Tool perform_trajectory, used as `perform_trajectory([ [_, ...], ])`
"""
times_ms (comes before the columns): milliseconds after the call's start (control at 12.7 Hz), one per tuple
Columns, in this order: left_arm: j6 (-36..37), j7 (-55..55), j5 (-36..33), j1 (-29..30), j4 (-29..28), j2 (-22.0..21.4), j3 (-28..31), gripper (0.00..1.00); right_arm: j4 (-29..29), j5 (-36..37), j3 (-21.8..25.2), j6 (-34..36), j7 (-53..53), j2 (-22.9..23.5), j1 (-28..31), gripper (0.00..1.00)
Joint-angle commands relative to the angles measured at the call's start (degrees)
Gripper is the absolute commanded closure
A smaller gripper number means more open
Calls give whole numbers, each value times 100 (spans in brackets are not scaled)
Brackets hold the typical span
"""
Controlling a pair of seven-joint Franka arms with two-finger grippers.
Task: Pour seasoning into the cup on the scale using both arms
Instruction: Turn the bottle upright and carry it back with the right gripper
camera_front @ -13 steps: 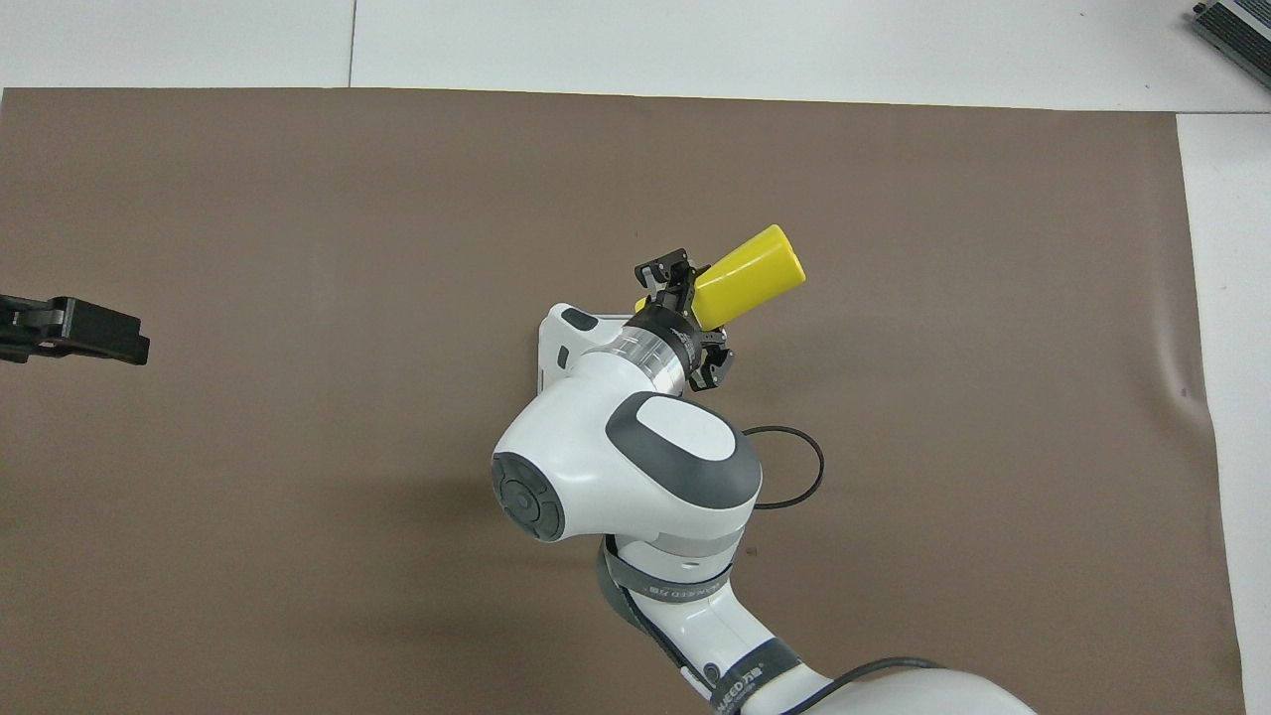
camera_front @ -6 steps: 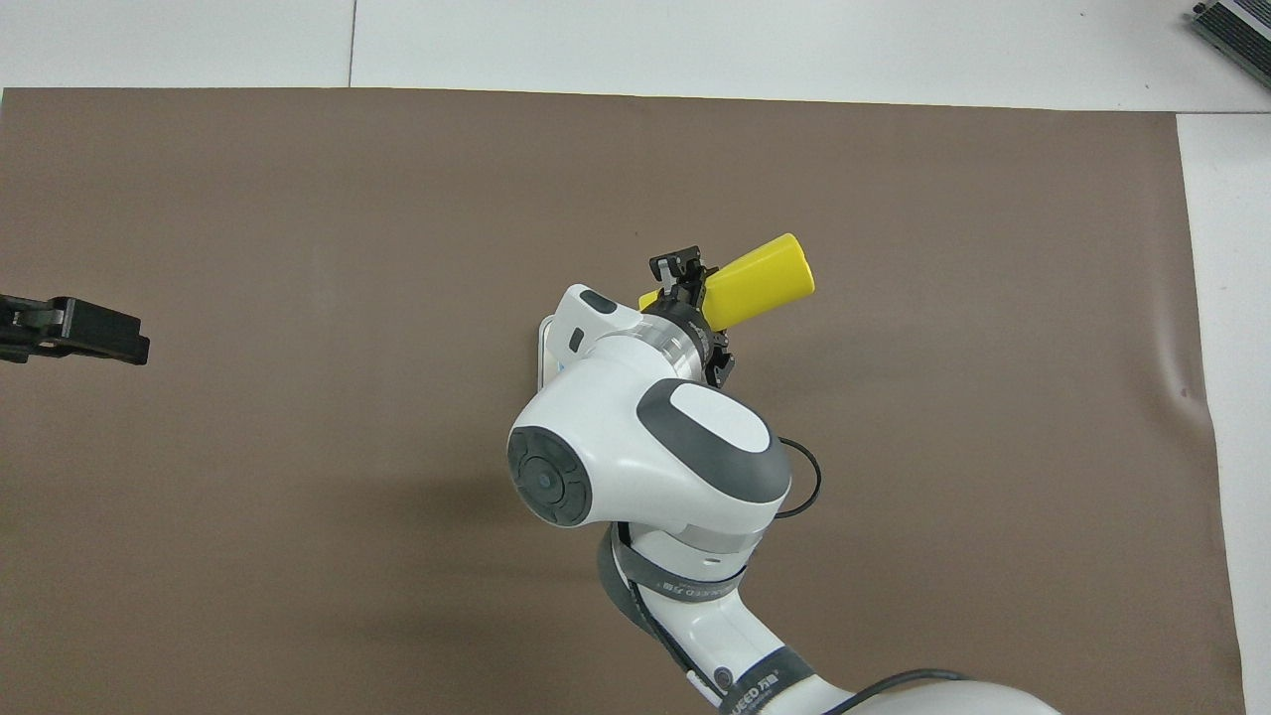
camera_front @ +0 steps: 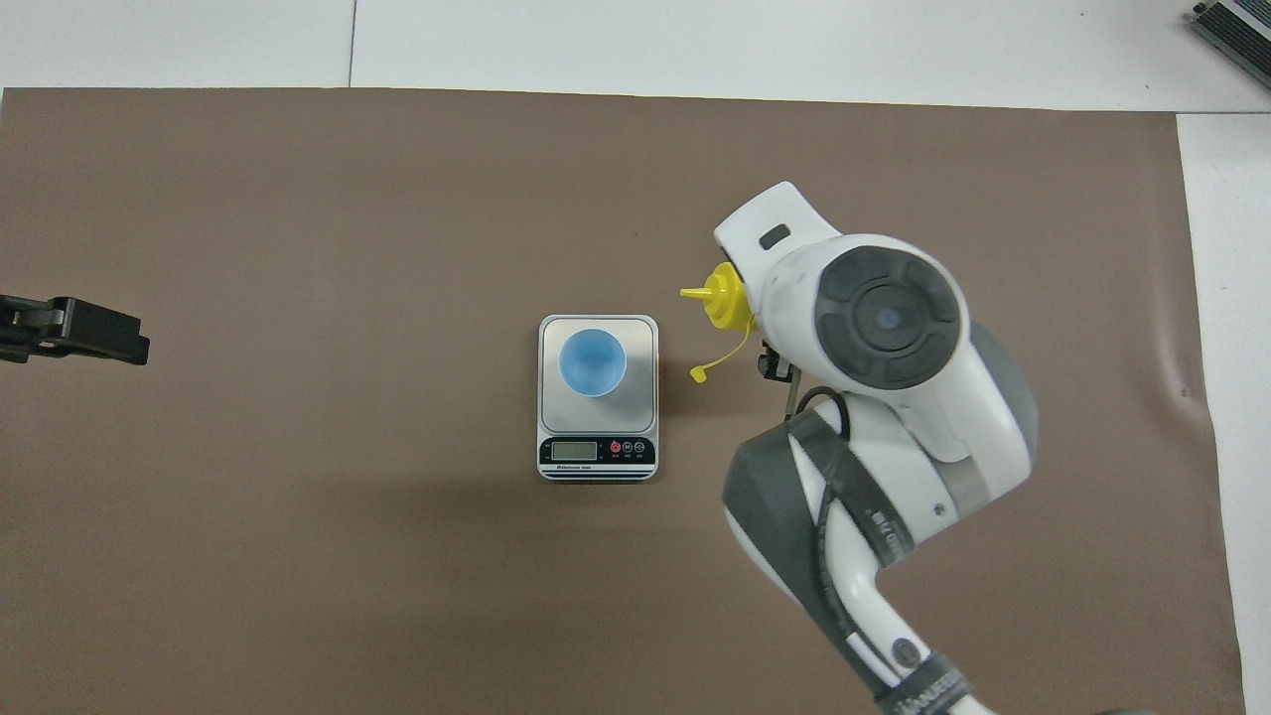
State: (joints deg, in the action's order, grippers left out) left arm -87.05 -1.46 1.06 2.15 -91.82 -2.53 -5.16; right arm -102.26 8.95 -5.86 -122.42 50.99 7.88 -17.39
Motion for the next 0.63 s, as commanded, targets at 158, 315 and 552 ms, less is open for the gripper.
perform_trajectory([
  [158,83,50,70,66,-20,-73,-38,0,-751,-2438,-47,-458,2856,-480,1157,100],
  [315,83,50,70,66,-20,-73,-38,0,-952,-3412,-47,-424,3756,-497,1605,100],
  [552,83,50,70,66,-20,-73,-38,0,-1523,-5311,-38,-380,4918,-533,2116,100],
])
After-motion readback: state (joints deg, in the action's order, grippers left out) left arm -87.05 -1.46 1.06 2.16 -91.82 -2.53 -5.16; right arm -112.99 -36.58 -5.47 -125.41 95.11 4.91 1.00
